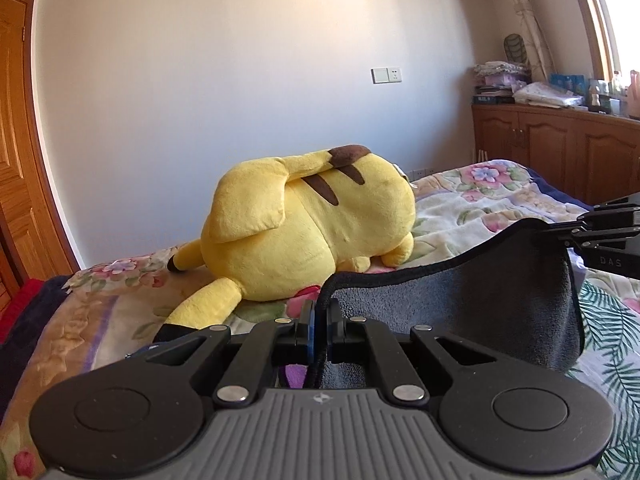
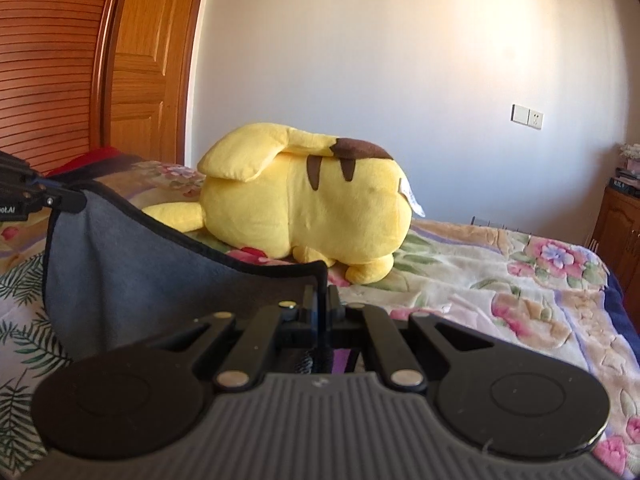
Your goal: Fold towel
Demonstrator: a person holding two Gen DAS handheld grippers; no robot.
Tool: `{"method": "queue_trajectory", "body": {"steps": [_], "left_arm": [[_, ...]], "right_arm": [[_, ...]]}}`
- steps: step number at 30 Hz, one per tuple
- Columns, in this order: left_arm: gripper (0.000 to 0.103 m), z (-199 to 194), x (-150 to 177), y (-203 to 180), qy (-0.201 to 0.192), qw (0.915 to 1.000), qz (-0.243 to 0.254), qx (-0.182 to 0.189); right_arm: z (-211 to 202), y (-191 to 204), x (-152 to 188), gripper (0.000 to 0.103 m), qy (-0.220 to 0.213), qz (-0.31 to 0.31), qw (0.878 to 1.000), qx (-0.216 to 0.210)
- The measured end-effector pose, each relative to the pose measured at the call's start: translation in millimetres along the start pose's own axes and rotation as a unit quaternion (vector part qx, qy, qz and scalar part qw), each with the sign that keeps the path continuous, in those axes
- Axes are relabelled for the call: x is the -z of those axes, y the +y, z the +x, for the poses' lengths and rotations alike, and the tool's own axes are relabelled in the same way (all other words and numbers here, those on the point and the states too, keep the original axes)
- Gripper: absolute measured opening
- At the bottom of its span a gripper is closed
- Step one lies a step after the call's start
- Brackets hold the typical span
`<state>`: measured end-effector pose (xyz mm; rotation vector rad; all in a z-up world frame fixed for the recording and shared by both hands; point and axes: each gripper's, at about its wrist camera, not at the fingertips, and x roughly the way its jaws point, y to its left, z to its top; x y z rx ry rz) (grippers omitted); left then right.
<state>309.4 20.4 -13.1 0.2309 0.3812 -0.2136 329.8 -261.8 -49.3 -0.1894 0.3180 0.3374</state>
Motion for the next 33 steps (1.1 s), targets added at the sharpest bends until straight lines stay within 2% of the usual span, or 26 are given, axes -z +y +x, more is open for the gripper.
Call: {"method": "queue_trajectory", "body": {"steps": [14,18,33], "left_arm": [[0.0,49.6,3.2,8.9,0.007,0.9996,-0.009,-0.026],[0.0,65.3,10.6,14.6,0.02,0.999,-0.027,-0.029],[0.0,117.6,41.3,14.2,0.065,0.9965,-0.034,-0.039]], "right_arm": [[45.7,-10.9,3.8,0.004,0.018,-0.013,1.0,0.021],[64.8,-9.7,12.2,0.004,0.032,-0.023,0.999,0.033],[104.7,-9.4,44.5,0.004,0.062,-0.033,0.997,0.037]]}}
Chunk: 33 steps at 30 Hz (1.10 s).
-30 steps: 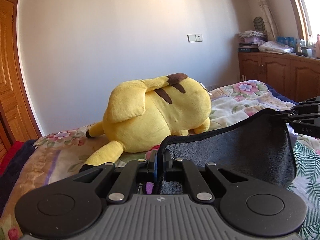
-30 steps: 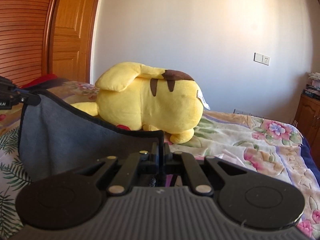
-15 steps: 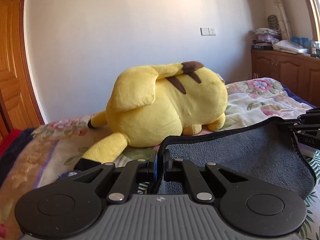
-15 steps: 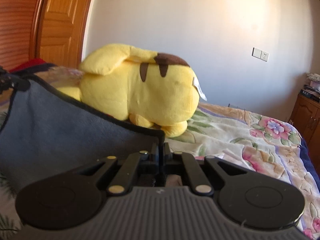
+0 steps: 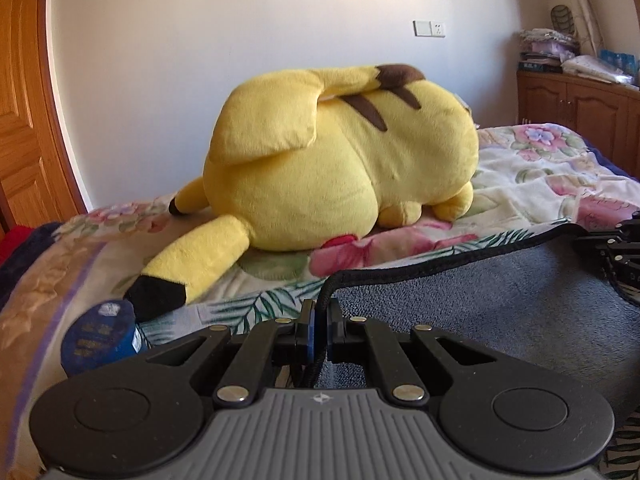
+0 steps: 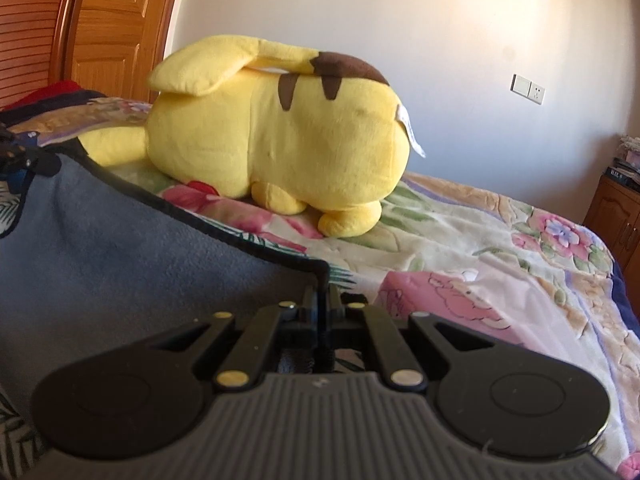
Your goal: Fold towel
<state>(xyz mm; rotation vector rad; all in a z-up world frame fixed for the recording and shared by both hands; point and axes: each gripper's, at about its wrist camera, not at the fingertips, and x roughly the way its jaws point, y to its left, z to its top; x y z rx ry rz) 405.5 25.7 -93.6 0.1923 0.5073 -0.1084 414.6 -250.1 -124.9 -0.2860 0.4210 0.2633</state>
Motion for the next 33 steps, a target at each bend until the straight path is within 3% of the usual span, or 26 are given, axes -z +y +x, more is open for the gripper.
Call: {"method": "queue_trajectory", "body": {"steps": [2,4,7,8,9,19,33], "left_arm": [[0.0,3.5,2.2,0.7,0.009,1.0,-0.003,-0.001],[0.024,2.2,4.2,1.3,0.007,1.0,-0.004,-0.005],[0.029,-2.2,5.5,1.8,0.006,0.9999,-0.01,0.002],[0.031,-3.9,5.5,1.3,0.009,0.9999,-0.01,0.003],[0.032,-5.3,5.1,0.2,0.01,0.9999,-0.011,0.002],[0.044,-59.8,-1.0,-13.8,0.013,0.9992,-0.028,0.026],[0.05,-160.2,-26.5,-38.6,0.006,0.9992,-0.023,0.031]], "right_arm": [[2.7,-0.1,3.1,0.005,0.006,0.007,1.0,-0.003],[7.2,-0.8,5.9,0.008,0.02,0.015,1.0,-0.002],[7.0,-3.9,8.2,0.029,0.024,0.025,0.999,0.001],[4.7,-5.2,8.1,0.043,0.023,0.029,0.999,0.001],[2.3,-6.3,8.3,0.047,0.019,0.033,0.999,0.0],[-47.7,-17.1,-7.2,0.047,0.018,0.06,0.998,-0.025],[-154.3,-23.0,-36.4,0.047,0.0,0.083,0.996,-0.035]]}}
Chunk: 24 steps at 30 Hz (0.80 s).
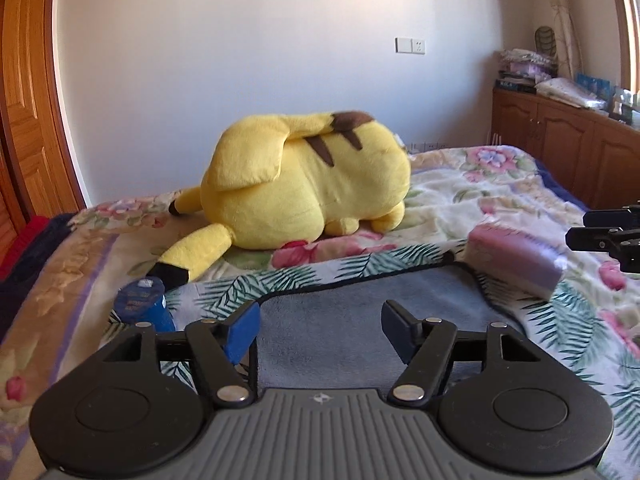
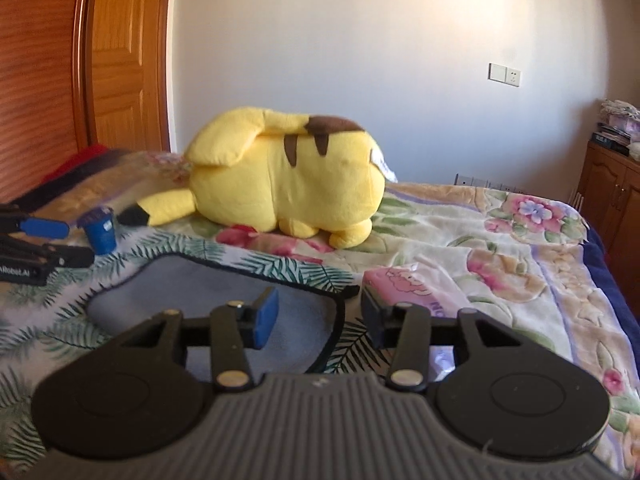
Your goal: Fold towel
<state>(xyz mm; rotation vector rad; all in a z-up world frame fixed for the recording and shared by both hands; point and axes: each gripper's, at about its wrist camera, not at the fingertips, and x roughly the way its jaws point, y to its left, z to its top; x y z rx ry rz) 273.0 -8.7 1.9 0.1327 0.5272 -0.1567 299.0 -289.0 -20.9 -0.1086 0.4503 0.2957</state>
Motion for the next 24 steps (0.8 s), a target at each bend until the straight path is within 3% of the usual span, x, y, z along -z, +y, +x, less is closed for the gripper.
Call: {"method": "queue_trajectory", "body": {"steps": [16,24], "left_arm": [[0.057,-119.4,-37.6,-25.0,-0.043,0.999,0.012,0.005],[0.072,-174.4,-45.4,-27.1,-0.072,0.9973,0.007,0.001]], "right_arm": [[-111.8,12.9,-36.0,0.047,-0.036,0.007,0.999,0.007],[-153.5,21.4,-42.8,0.05,-0.055,0.007,0.998,0.012]]}}
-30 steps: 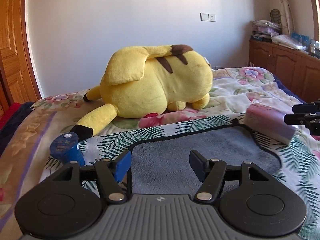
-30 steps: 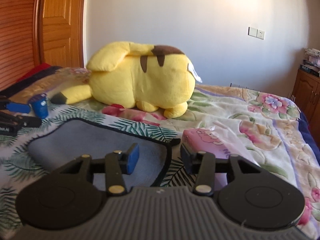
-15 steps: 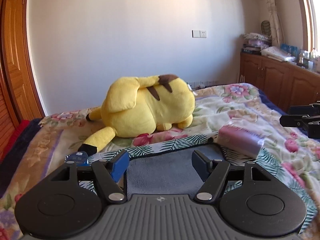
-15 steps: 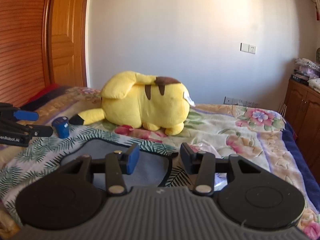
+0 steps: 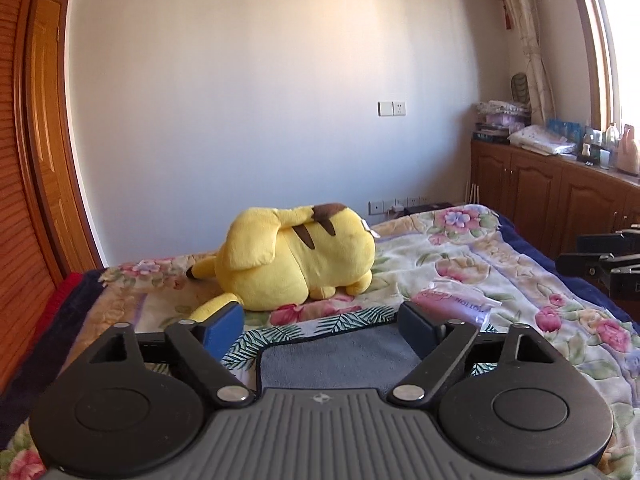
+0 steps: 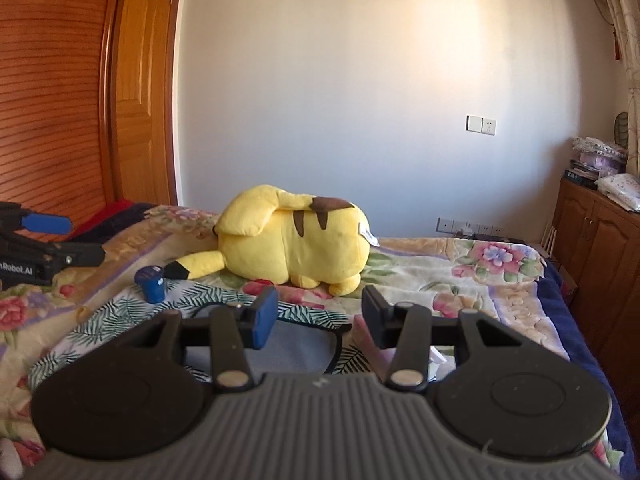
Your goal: Fold towel
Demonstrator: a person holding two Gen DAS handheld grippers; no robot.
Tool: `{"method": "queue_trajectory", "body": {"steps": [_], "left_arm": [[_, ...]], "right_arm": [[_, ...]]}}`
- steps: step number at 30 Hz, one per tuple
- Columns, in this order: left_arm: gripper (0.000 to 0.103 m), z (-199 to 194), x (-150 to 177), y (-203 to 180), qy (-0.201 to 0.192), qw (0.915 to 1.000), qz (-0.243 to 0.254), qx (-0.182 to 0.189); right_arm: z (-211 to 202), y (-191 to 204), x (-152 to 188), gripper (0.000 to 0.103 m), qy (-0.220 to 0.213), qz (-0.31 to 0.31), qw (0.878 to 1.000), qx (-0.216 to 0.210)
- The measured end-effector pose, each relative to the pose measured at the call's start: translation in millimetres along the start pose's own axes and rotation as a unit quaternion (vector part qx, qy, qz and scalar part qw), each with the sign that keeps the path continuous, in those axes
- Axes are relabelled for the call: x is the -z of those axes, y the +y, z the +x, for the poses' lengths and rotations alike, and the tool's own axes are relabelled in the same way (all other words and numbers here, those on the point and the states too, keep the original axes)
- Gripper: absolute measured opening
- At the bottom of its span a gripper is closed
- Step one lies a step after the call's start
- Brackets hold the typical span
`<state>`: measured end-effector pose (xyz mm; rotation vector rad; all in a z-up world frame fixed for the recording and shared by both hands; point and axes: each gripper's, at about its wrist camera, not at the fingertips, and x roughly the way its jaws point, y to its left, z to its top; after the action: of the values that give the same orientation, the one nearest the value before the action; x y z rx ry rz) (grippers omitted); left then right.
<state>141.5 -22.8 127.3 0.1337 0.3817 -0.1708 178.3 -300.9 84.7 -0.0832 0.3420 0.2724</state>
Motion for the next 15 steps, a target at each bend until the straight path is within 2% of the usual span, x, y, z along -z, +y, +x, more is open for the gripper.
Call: {"method": "queue_trajectory", "body": {"steps": [2,5,7,9,11,13,15], "left_arm": [[0.081,-12.9,-0.8,-0.2,-0.007,1.0,0.0,-0.002],[0.087,-32.4,-2.9,0.9,-0.017,0.9998,-0.001,-0.004],[0.087,-41.7,-3.8,0.4,-0.019,0.9998,0.001,-0.007],[0.087,-51.2,-3.9,-0.9,-0.019,0.9998,0.005,-0.008],[0.087,-59.5,-3.2,-2.7,-0.019,0.9998,0.008,-0.007],[0.087,-67.7,-0.7,-5.2,-0.021,0.9997,0.007,-0.01],[0.087,-73.9,2.7,-7.7,-0.023,0.9997,0.004,-0.012]], "right_arm": [[-7.5,0.8,0.4,0.055,0.0,0.012,1.0,-0.003],[-19.2,5.1,2.9,0.063,-0.005,0.021,1.0,-0.003],[-25.5,7.7,4.8,0.067,-0.006,0.026,1.0,-0.004],[-31.8,10.2,6.3,0.081,-0.008,0.029,1.0,-0.001],[-37.8,12.3,7.8,0.088,-0.015,0.029,0.999,0.0],[-42.5,13.8,9.4,0.09,-0.019,0.029,0.999,-0.001],[-46.6,15.7,11.4,0.102,-0.021,0.029,0.999,0.0]]}}
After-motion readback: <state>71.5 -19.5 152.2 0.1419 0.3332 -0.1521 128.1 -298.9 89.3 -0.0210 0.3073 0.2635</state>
